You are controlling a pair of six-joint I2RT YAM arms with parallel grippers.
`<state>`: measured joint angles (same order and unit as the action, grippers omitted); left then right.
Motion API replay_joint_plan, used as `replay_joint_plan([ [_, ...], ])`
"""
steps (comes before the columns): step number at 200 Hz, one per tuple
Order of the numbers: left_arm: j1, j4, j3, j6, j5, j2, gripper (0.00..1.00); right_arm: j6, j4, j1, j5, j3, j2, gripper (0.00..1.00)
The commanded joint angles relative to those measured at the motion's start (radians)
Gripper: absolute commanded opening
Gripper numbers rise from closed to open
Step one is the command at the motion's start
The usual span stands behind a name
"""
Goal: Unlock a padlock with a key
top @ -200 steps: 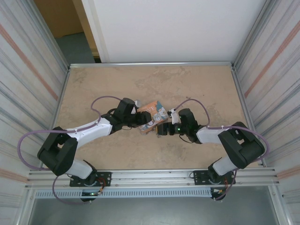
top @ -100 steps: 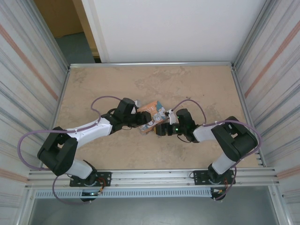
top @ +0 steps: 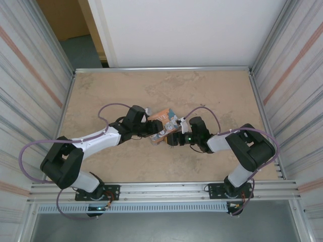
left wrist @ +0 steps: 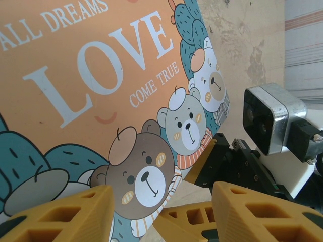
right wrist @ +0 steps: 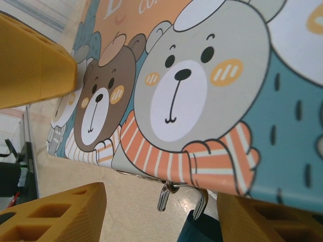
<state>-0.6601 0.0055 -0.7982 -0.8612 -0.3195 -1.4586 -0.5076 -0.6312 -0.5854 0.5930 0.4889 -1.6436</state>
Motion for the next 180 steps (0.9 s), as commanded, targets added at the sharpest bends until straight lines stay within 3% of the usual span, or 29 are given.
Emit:
replay_joint_plan([
  [1, 0.002, -0.019, 0.017, -0.002, -0.02, -0.002, 0.54, 0.02, -0.033, -0.009, 0.033, 0.016, -0.017, 0.56],
  [180, 0.003, -0.027, 0.016, 0.001, -0.014, 0.001, 0.54, 0.024, -0.021, -0.011, 0.053, -0.013, 0.004, 0.33],
])
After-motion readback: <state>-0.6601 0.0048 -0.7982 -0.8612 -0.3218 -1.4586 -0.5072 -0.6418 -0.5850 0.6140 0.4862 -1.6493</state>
